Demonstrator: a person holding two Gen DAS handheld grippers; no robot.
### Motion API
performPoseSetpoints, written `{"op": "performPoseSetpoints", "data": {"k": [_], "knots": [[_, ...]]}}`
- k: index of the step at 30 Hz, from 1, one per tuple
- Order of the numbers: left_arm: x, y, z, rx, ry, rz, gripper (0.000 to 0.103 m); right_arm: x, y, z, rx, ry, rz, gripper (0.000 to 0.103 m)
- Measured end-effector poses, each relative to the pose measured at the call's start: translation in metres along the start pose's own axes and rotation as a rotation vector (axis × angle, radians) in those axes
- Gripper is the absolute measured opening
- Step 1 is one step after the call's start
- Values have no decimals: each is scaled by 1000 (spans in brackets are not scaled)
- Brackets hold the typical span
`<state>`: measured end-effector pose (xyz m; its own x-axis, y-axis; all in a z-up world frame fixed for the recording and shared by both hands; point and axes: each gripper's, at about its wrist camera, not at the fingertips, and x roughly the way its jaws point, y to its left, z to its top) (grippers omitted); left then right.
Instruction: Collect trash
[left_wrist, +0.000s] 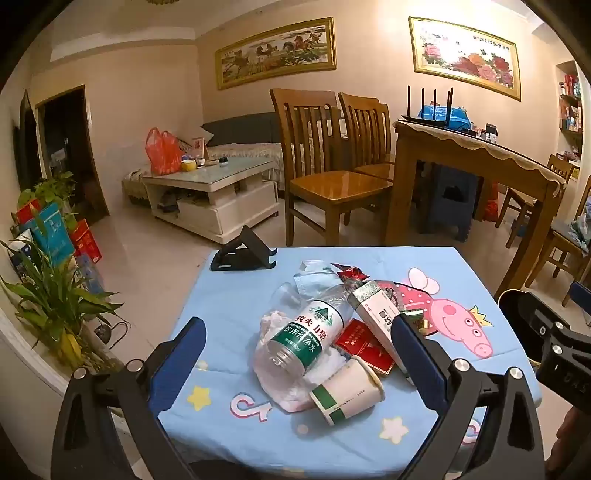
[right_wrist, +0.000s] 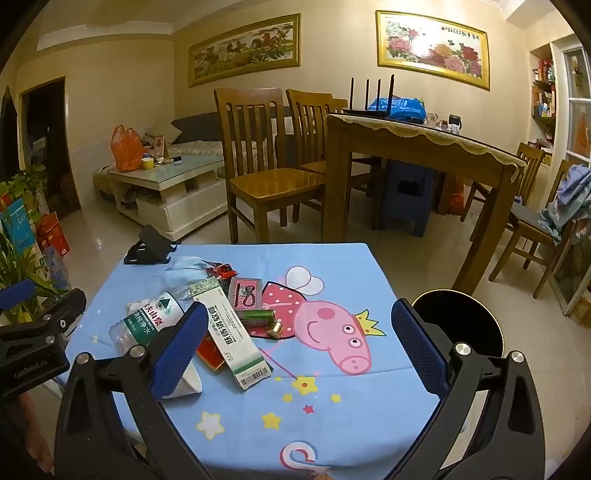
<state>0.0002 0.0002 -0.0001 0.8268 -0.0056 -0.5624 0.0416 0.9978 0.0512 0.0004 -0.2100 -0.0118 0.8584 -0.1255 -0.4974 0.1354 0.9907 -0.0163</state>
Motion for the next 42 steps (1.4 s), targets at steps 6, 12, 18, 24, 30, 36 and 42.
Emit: {"op": "performPoseSetpoints", "data": {"k": [6, 12, 18, 24, 30, 36, 42], "knots": [[-1, 1, -1, -1, -1, 7, 97, 1, 0, 0, -1, 10, -3, 98], [-5, 7, 4, 8, -3, 0, 97, 0, 1, -2, 4, 21, 7, 98], [-1, 3, 2, -1, -7, 8, 97, 4, 2, -1, 5, 30, 8, 98], [-1, 3, 2, -5, -12, -10, 97, 7, 1, 0, 7, 42, 18, 98], [-3, 10, 4, -39, -16, -27, 97, 7, 2, 0, 12, 40, 24, 98], [-3, 10, 4, -37, -18, -45, 97, 6, 4, 0, 10, 44, 24, 98], [-2, 6, 1, -21, -17, -41, 97, 6, 2, 0, 10, 47, 26, 98]]}}
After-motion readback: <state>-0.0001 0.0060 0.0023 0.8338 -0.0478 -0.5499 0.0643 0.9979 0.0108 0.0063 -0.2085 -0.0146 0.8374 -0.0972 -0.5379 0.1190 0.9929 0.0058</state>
